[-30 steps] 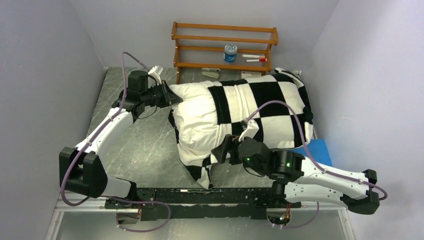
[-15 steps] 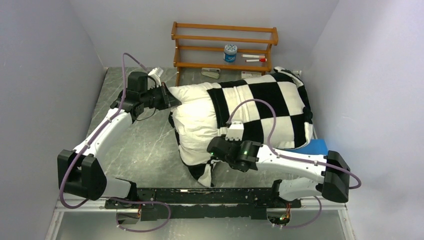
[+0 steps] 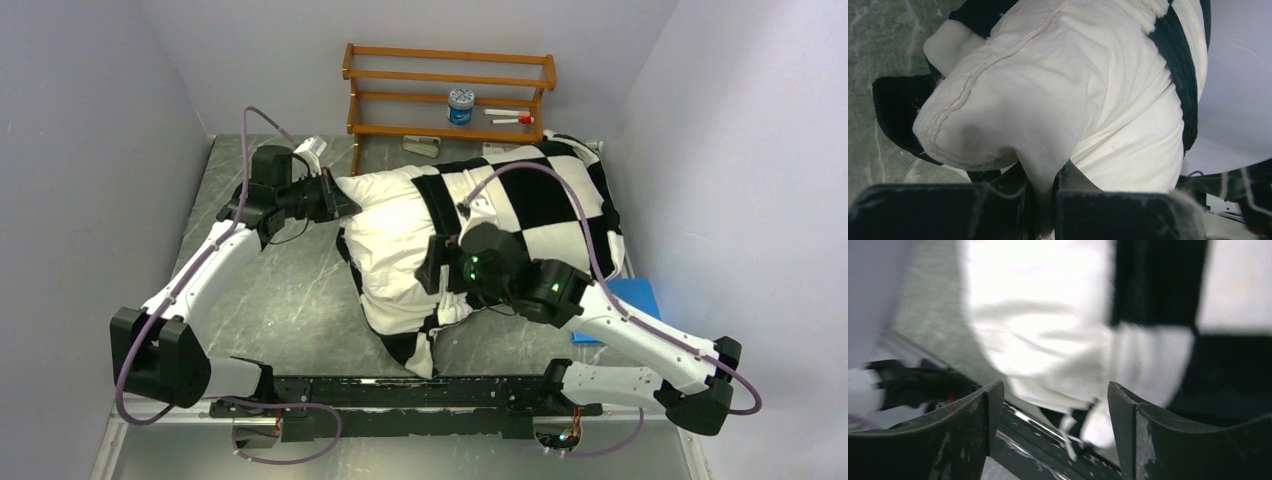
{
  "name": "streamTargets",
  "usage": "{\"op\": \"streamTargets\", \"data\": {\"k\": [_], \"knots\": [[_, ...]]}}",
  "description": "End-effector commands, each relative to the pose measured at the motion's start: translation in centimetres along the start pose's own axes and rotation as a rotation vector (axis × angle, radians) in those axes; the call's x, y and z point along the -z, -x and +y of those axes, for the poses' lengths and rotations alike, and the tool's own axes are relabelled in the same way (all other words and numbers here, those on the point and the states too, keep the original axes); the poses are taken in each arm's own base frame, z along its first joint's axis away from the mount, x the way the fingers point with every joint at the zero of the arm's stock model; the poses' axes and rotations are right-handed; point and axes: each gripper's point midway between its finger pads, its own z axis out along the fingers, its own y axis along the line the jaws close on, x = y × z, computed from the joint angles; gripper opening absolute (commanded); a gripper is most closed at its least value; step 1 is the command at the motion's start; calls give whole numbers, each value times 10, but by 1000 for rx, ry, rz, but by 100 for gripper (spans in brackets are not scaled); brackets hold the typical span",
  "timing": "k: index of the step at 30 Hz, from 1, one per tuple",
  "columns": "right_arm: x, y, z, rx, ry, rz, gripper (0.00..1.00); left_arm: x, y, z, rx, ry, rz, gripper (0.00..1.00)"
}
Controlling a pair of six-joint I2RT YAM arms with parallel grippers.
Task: Remove the pillowcase from the pillow
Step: Remove the pillow from the pillowcase.
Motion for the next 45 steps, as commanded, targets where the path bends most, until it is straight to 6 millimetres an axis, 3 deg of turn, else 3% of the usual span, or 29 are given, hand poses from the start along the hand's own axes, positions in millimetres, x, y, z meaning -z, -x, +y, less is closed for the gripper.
{"op": "streamTargets", "data": {"k": [1,2,6,8,11,13,16,18,19,23,27,30,33,34,35,37,39,40,43,44,45], "knots": [[15,56,71,187,276,-98,81,28,15,-28,-112,-106,-94,5],[11,69,79,223,264,-107,83,31,14,-31,-127,-121,-102,5],[-33,105,74,377,59,-146,98,41,4,-37,-187,-154,-104,5],[-50,114,84,481,113,-133,100,47,2,-42,-209,-179,-111,5],[-63,105,104,616,218,-66,100,50,6,-39,-181,-142,-133,5],[-69,93,107,607,248,-68,100,46,9,-30,-125,-77,-116,5],[-62,65,129,645,313,-194,100,39,11,-26,-46,-52,-81,5],[-58,45,139,711,263,-284,100,33,12,-33,-3,-98,-71,5],[-61,41,135,708,185,-306,100,31,14,-35,6,-115,-70,5],[-88,32,87,592,-158,-320,100,26,14,-36,48,-123,-53,5],[-112,8,69,671,-226,-302,100,29,16,-42,82,-156,-80,5],[-128,-5,37,690,-371,-256,100,33,22,-48,76,-157,-90,5],[-143,-20,20,725,-420,-170,100,34,25,-49,65,-148,-81,5],[-147,-22,11,706,-451,-149,96,35,26,-49,58,-144,-80,5],[-149,-23,1,678,-485,-122,86,36,26,-48,53,-135,-80,5],[-152,-22,-14,593,-517,-75,50,37,28,-43,43,-95,-88,5],[-152,-19,-15,525,-459,-33,16,39,28,-35,40,-52,-103,5],[-152,-15,-11,494,-427,-31,1,40,27,-30,42,-21,-109,11],[-146,-3,9,416,-298,-45,0,45,23,-11,55,81,-135,64],[-143,3,18,389,-253,-52,0,47,21,-3,63,126,-146,75],[-142,8,26,364,-206,-51,0,49,18,6,77,169,-151,93]]}}
